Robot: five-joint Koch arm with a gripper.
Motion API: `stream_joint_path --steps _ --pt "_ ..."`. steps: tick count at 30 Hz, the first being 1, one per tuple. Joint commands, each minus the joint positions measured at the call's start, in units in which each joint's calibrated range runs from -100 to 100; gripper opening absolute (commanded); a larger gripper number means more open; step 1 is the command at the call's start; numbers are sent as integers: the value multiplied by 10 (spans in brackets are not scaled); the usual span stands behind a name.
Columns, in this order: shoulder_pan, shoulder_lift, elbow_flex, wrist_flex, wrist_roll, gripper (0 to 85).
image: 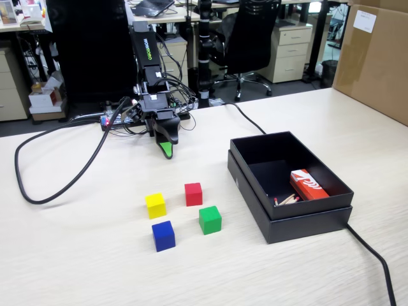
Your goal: Put the green cube on top of the red cube
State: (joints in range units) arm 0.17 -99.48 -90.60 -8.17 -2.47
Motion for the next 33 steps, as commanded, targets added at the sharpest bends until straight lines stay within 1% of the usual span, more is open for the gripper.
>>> stream_joint_path --steps 1,13,18,23,27,29,33 --pt "0 5 -23 -9 -2 491" --pt "-1 11 2 -23 -1 476" --pt "-1 11 67 -98 6 476" --pt "0 11 157 -204 26 476" --pt "8 22 238 -265 36 473" --pt "19 72 318 -323 43 472" --pt "27 186 461 -393 53 471"
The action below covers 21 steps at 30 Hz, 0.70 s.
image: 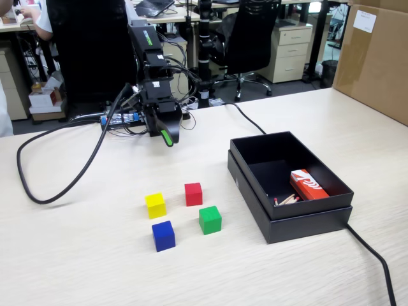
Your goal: Put the green cube on top of the red cube
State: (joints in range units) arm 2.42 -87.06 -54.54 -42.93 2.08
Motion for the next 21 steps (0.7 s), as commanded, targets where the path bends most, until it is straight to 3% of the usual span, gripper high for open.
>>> stream_joint_path --steps 1,4,6,10,21 --pt "5 98 140 -61 8 469" --pt "6 212 264 -92 9 469" --pt "5 425 498 -145 6 469" --pt "4 603 680 -153 4 465" --pt "0 873 855 -153 5 449"
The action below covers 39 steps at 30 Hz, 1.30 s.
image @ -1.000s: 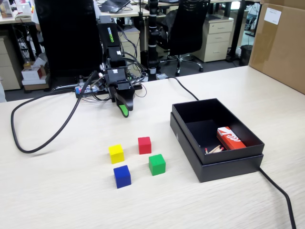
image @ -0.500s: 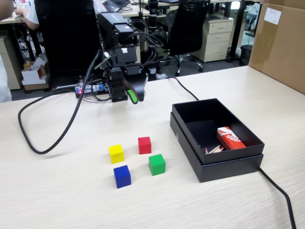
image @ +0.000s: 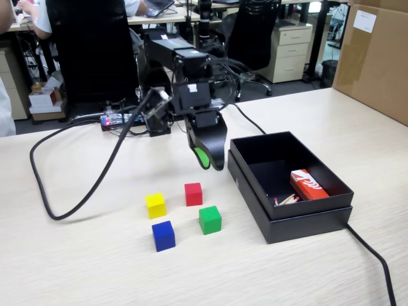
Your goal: Put the green cube on top of the red cube
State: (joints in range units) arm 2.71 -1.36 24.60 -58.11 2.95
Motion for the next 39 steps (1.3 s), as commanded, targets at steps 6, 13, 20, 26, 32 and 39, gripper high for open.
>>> stream_joint_path --steps 6,13,20,26,32,39 --pt "-12 132 136 -2 -3 449" --pt "-12 213 184 -1 -2 449" --pt "-14 276 222 -1 -2 449" --pt "-17 301 225 0 -2 449" --pt "-21 321 225 -1 -5 423" --pt "-21 332 225 0 -10 278"
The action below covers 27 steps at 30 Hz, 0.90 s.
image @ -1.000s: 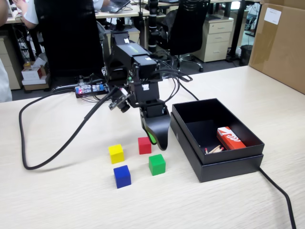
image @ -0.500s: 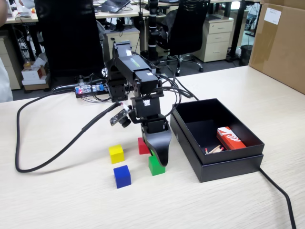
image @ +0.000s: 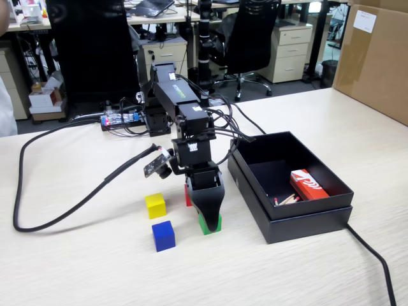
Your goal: Put the green cube on top of the red cube
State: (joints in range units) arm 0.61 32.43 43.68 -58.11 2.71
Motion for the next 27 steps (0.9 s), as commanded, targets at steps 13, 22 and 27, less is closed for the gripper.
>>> stream_joint_path --steps 13,22,27 --pt "-1 -80 30 1 -9 9" --pt "-10 -267 26 -29 -2 9" --pt "-8 -381 -62 -50 13 9"
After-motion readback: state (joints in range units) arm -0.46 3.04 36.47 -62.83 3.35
